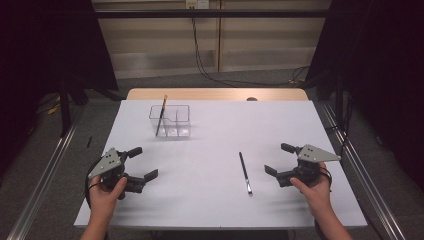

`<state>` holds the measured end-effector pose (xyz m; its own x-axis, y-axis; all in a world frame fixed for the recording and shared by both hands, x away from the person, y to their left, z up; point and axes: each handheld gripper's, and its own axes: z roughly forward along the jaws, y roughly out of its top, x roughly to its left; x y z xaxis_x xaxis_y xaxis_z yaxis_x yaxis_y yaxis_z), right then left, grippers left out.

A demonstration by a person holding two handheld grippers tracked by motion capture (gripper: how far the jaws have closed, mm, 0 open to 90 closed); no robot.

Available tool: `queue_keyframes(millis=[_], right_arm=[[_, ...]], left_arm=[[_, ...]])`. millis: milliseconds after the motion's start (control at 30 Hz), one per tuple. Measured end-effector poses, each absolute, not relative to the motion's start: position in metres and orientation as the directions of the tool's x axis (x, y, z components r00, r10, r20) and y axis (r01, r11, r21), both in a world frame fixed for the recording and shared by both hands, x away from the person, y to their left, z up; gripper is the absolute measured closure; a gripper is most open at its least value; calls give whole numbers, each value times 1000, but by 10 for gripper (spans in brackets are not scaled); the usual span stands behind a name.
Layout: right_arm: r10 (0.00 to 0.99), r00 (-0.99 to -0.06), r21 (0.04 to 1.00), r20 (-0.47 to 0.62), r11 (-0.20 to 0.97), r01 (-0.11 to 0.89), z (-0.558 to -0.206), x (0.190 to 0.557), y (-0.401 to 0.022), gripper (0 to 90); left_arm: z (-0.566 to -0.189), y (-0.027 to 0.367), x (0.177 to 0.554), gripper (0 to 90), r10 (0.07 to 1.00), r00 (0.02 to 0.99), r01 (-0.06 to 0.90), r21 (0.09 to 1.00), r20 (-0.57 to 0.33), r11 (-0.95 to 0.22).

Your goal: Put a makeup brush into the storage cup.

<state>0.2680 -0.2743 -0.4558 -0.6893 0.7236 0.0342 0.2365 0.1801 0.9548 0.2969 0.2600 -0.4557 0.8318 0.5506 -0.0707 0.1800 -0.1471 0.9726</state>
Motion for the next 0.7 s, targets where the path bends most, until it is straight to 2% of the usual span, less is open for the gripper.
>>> queue_keyframes(millis=[700], right_arm=[[681, -731, 946, 39, 210, 245, -449, 289, -241, 0]], left_arm=[[-456, 259, 297, 0, 547, 834, 178, 973, -71, -146]])
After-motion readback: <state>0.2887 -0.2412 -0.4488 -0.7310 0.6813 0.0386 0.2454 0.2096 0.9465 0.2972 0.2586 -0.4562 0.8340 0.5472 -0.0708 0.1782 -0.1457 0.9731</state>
